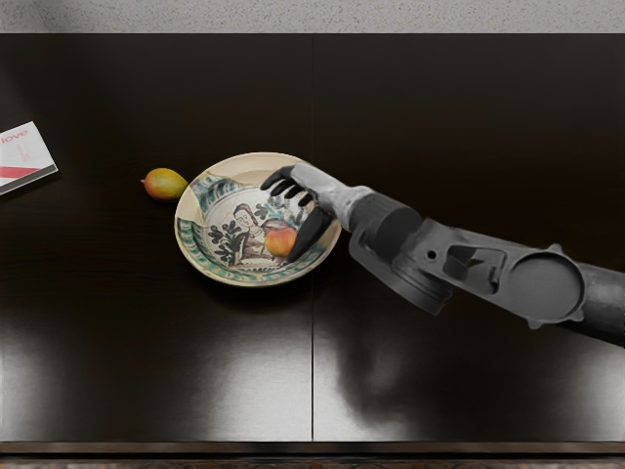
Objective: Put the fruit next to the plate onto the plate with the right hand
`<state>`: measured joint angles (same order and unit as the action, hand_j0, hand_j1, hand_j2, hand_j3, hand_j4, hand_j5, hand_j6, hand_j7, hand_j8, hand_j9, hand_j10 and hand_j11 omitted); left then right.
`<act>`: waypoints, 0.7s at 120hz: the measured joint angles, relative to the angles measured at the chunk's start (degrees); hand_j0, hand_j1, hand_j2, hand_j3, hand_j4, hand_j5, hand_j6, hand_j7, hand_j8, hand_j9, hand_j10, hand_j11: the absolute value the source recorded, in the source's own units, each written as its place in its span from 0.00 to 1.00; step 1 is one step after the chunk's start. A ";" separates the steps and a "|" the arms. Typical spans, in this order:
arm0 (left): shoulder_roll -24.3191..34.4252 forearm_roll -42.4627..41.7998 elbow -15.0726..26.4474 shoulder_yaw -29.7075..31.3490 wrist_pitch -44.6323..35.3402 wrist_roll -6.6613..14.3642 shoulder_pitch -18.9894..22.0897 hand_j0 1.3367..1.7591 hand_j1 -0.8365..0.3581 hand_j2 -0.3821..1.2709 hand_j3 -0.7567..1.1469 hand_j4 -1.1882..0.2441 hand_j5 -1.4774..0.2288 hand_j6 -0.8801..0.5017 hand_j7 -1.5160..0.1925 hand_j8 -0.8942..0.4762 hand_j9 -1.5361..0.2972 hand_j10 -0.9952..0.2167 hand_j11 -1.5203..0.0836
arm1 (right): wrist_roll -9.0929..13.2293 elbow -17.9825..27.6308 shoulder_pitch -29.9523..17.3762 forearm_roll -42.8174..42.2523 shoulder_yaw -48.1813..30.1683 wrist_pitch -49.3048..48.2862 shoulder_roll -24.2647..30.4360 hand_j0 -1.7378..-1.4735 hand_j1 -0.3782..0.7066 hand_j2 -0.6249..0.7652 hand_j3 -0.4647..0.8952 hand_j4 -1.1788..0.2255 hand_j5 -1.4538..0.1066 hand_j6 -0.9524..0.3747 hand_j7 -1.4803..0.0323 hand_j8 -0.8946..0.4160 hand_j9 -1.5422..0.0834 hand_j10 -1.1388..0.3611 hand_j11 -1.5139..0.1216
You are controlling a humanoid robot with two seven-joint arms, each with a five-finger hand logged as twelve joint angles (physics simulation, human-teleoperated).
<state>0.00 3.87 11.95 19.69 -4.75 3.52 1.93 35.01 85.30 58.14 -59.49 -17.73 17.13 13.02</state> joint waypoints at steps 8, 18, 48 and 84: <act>0.00 0.00 0.00 0.00 0.00 0.00 0.00 0.76 0.76 0.26 0.40 0.67 0.69 0.47 0.71 0.48 0.67 0.63 0.76 | 0.00 0.06 -0.06 -0.40 -0.08 0.34 -0.20 0.30 0.27 0.53 0.34 0.66 0.71 0.54 0.75 0.53 0.74 0.59 0.72; 0.00 0.00 0.00 -0.01 0.00 0.00 -0.09 0.76 0.76 0.26 0.40 0.67 0.69 0.47 0.71 0.48 0.67 0.63 0.76 | -0.01 1.59 -0.17 -0.27 -0.94 0.50 1.52 0.30 0.21 0.50 0.34 0.71 0.77 0.59 0.82 0.57 0.80 0.64 0.78; 0.00 0.02 0.48 0.05 0.41 0.00 0.31 0.76 0.76 0.26 0.40 0.67 0.69 0.47 0.71 0.48 0.67 0.63 0.76 | -5.14 4.01 -1.38 20.46 -10.89 -19.58 20.12 0.30 0.11 0.46 0.34 0.78 0.86 0.66 0.91 0.63 0.88 0.71 0.86; 0.00 0.03 0.71 0.03 0.60 0.00 0.17 0.76 0.76 0.26 0.40 0.67 0.69 0.47 0.71 0.48 0.67 0.63 0.76 | -19.32 -4.60 -2.50 39.56 -13.22 -49.78 40.68 0.30 0.07 0.45 0.34 0.81 0.89 0.68 0.94 0.65 0.91 0.73 0.89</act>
<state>0.00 3.90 12.66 19.71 -4.14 3.51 2.10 15.69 80.69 55.63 -19.94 -30.96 -32.65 53.70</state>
